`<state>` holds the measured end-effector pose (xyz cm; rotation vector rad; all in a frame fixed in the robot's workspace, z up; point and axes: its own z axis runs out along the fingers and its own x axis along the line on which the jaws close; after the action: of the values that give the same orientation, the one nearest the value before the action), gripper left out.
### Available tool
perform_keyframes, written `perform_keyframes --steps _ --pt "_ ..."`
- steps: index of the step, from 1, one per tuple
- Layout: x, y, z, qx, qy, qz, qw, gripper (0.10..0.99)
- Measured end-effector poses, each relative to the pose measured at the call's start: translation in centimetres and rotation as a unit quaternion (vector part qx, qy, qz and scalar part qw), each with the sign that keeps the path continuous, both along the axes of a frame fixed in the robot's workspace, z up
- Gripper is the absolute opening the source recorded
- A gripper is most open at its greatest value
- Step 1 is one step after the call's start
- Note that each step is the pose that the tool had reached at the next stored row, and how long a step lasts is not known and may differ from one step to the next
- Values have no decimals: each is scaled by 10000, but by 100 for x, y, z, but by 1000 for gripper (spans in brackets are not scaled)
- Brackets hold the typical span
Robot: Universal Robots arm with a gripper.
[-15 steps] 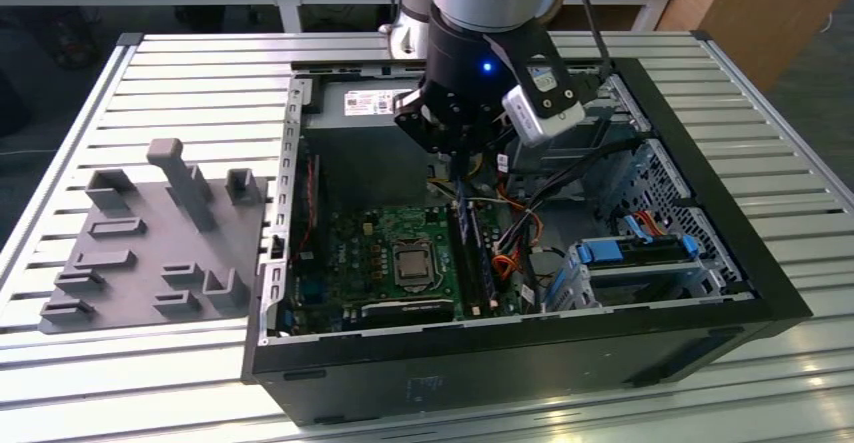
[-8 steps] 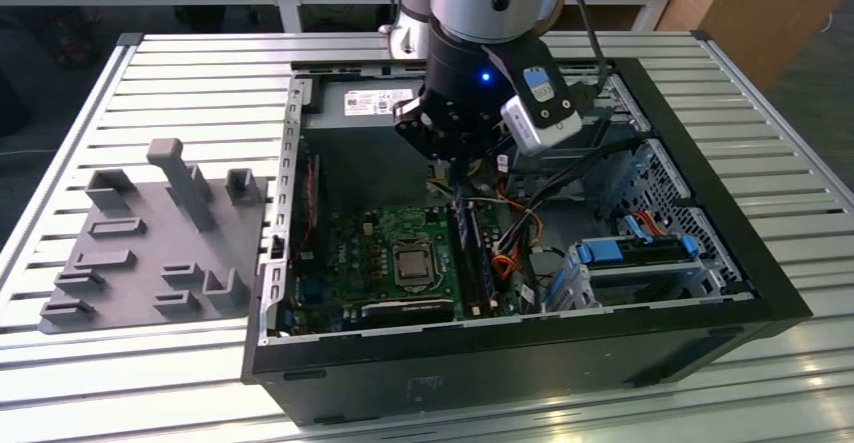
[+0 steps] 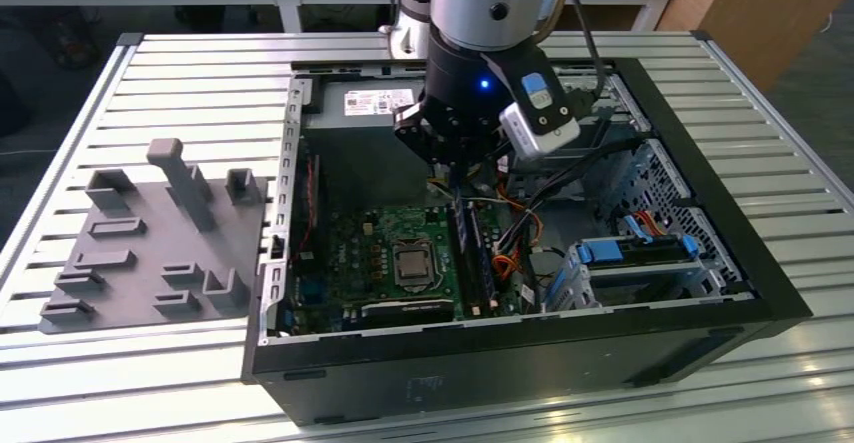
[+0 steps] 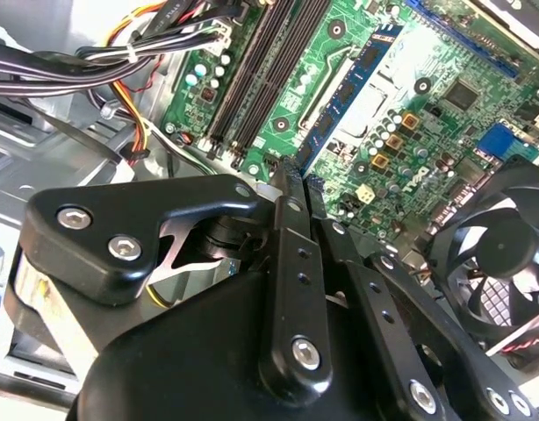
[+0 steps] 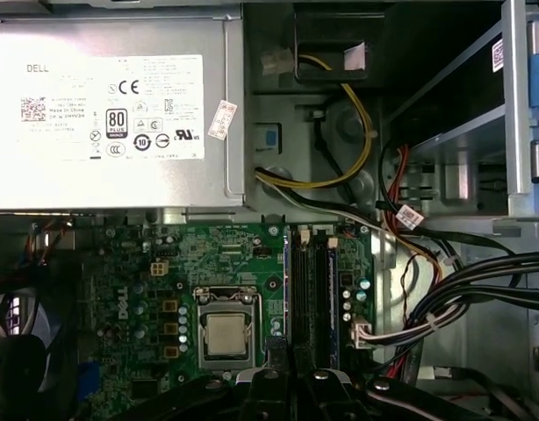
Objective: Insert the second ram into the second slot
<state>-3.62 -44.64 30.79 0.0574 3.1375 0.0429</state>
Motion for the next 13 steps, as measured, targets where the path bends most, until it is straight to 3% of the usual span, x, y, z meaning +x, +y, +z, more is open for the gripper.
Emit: perform_keyframes --steps 13 --pt "0 -8 -85 0 0 0 10000 137"
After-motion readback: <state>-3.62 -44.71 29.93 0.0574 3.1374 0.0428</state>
